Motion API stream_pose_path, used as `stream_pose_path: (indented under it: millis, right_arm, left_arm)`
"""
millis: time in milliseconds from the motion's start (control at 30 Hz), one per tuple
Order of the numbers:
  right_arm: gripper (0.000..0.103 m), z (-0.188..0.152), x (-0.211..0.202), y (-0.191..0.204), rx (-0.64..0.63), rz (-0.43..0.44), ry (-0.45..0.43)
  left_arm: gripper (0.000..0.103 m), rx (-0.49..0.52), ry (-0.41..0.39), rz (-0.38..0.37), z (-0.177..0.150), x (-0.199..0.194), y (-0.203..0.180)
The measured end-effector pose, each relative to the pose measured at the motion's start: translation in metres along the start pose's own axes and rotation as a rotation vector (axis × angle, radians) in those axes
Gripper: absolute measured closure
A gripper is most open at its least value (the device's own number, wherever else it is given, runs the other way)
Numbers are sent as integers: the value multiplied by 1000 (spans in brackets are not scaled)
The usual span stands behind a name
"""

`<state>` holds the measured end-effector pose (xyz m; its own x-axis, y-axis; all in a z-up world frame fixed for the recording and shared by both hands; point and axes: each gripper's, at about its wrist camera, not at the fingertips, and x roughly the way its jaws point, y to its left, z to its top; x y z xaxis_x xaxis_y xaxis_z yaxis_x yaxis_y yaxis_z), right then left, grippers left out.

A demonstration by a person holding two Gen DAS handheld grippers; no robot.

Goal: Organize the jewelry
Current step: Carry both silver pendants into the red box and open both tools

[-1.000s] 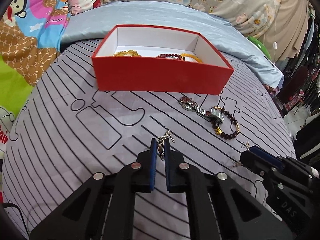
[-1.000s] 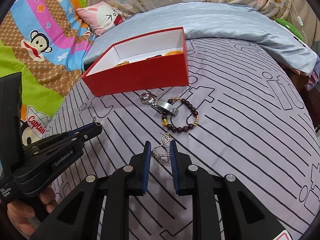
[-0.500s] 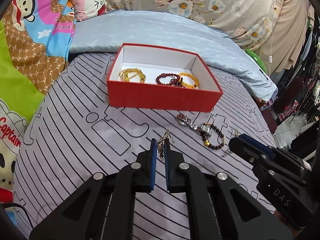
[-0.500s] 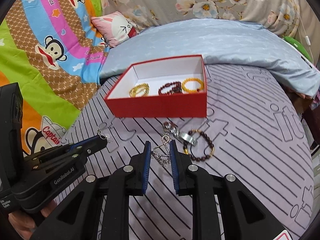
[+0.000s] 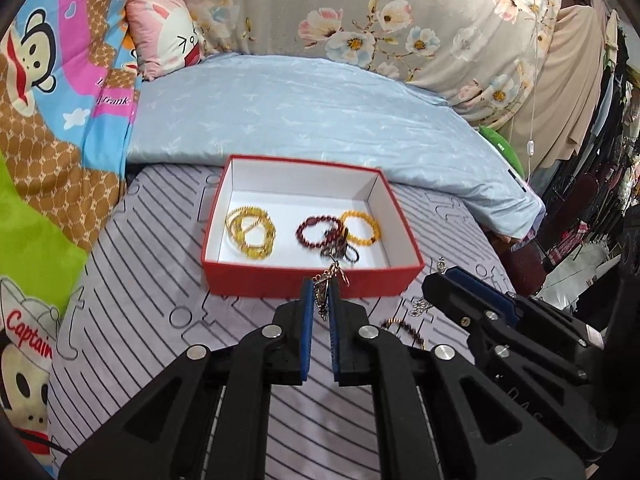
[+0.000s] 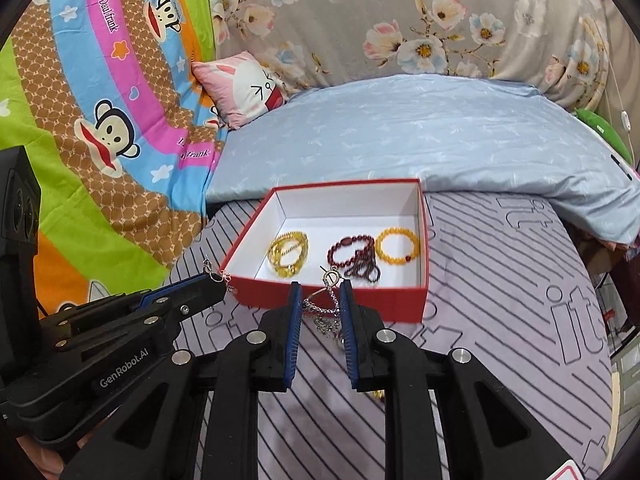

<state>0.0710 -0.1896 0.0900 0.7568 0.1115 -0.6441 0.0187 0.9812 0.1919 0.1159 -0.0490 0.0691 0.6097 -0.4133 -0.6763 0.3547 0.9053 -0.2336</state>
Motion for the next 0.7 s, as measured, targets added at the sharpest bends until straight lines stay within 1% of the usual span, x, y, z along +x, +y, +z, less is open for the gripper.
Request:
stream_pose_path:
  millis: [200, 333, 467, 700]
  right_arm:
    - [86, 24, 15, -5, -6, -21, -21]
    - [86, 37, 27, -9, -3, -26, -20]
    - [86, 45, 40, -12, 3, -33, -16]
    - [86, 54, 60, -19, 2, -48, -2]
  left_arm:
    - [97, 12, -12, 18, 24, 13, -4]
    - [97, 17, -12, 39, 35, 27, -2]
    - [97, 22, -2, 68, 45, 43, 1]
    - [97, 12, 4, 93, 61, 65, 10]
